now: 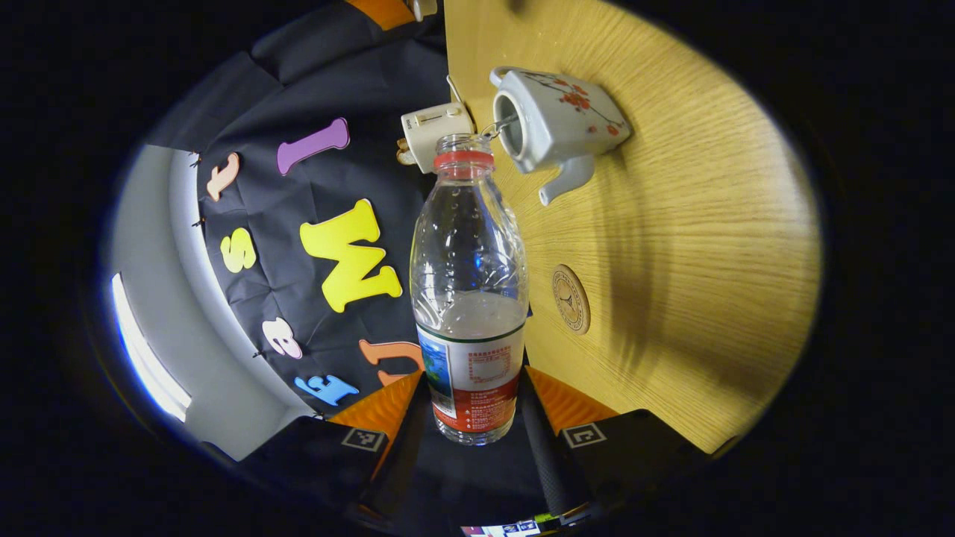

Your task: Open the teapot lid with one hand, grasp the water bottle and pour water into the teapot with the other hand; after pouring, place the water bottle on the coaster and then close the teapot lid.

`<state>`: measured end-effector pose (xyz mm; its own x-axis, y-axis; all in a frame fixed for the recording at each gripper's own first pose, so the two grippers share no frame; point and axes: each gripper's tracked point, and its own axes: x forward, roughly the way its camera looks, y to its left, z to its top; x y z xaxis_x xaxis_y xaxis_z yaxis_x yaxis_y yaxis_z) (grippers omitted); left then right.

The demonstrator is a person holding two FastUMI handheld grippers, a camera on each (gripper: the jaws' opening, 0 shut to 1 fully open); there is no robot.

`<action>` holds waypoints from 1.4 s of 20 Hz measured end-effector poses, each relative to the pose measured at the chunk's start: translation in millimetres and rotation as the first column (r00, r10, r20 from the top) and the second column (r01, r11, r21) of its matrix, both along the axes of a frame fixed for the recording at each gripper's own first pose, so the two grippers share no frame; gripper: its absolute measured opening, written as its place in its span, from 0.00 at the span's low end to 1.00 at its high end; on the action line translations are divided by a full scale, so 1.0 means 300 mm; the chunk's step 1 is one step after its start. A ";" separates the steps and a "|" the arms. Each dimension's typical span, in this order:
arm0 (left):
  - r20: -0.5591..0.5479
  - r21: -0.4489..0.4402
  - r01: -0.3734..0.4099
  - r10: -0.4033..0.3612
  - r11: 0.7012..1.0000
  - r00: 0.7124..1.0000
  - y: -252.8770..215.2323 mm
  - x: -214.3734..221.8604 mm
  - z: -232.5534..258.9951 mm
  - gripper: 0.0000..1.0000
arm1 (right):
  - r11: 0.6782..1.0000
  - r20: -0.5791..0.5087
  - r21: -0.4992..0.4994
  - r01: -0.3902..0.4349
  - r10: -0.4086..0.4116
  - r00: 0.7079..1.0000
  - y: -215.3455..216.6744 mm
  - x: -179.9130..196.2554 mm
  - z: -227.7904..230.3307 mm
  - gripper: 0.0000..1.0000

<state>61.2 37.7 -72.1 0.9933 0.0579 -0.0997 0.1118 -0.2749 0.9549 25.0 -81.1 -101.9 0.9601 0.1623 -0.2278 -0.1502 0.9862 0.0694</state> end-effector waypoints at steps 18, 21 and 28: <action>0.021 0.166 0.022 -0.026 0.986 0.999 -0.006 0.024 0.077 0.71 | 1.000 0.016 -0.001 0.006 -0.006 1.000 -0.014 -0.017 0.015 0.00; 0.019 0.186 0.022 -0.026 0.982 0.999 -0.007 0.032 0.090 0.75 | 1.000 0.018 0.003 0.003 -0.003 1.000 -0.012 -0.017 0.017 0.00; 0.037 0.251 0.040 -0.051 0.967 0.998 -0.026 0.035 0.117 0.71 | 1.000 0.014 0.024 -0.011 0.010 1.000 -0.001 -0.016 0.006 0.00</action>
